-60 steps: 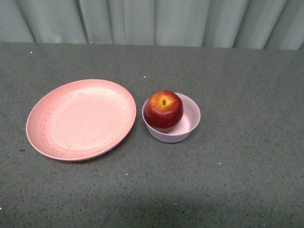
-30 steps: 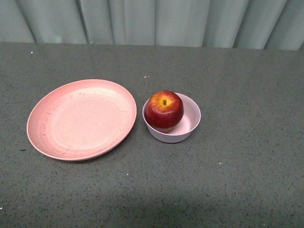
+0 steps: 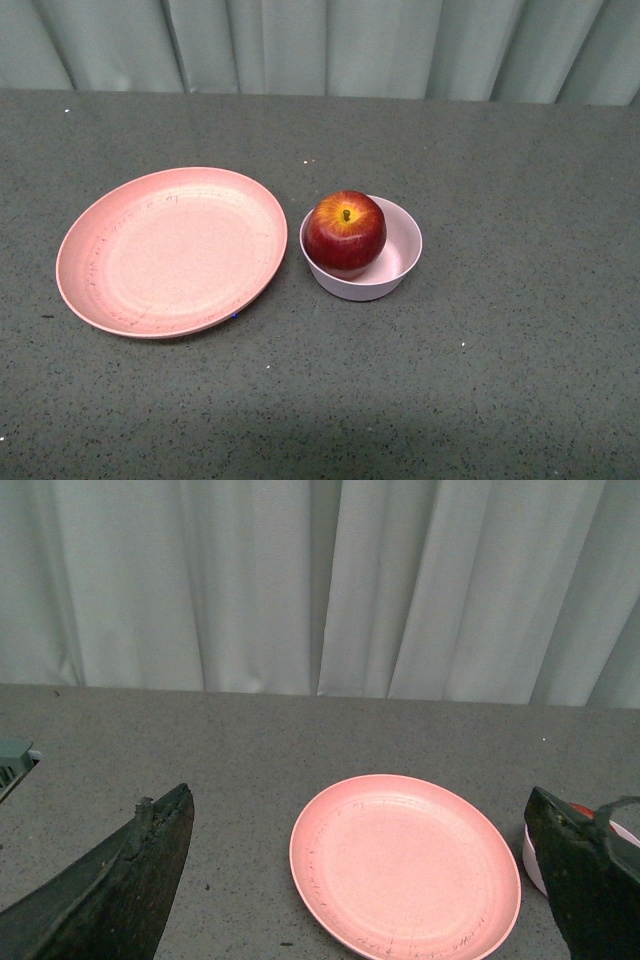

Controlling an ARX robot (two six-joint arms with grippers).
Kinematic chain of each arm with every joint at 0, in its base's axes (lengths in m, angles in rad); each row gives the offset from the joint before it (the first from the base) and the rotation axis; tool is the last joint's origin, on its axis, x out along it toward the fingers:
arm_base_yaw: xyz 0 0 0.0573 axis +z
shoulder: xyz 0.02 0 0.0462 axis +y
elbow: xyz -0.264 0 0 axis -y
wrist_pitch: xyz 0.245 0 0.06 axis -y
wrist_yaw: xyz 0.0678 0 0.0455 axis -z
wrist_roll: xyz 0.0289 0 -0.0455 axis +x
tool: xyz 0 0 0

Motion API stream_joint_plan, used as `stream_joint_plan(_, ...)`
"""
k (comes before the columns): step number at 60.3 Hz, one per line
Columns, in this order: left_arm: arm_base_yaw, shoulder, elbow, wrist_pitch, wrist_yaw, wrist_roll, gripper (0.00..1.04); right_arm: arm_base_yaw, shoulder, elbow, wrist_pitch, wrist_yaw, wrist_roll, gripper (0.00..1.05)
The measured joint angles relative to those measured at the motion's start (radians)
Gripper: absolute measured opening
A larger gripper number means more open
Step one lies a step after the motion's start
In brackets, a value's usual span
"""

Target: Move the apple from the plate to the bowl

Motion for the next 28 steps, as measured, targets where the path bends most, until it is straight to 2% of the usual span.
stream_joint_plan(28,0.000,0.000,0.000,0.000,0.000,0.000,0.98,0.000,0.000,0.000,0.000,0.000,0.000,0.95)
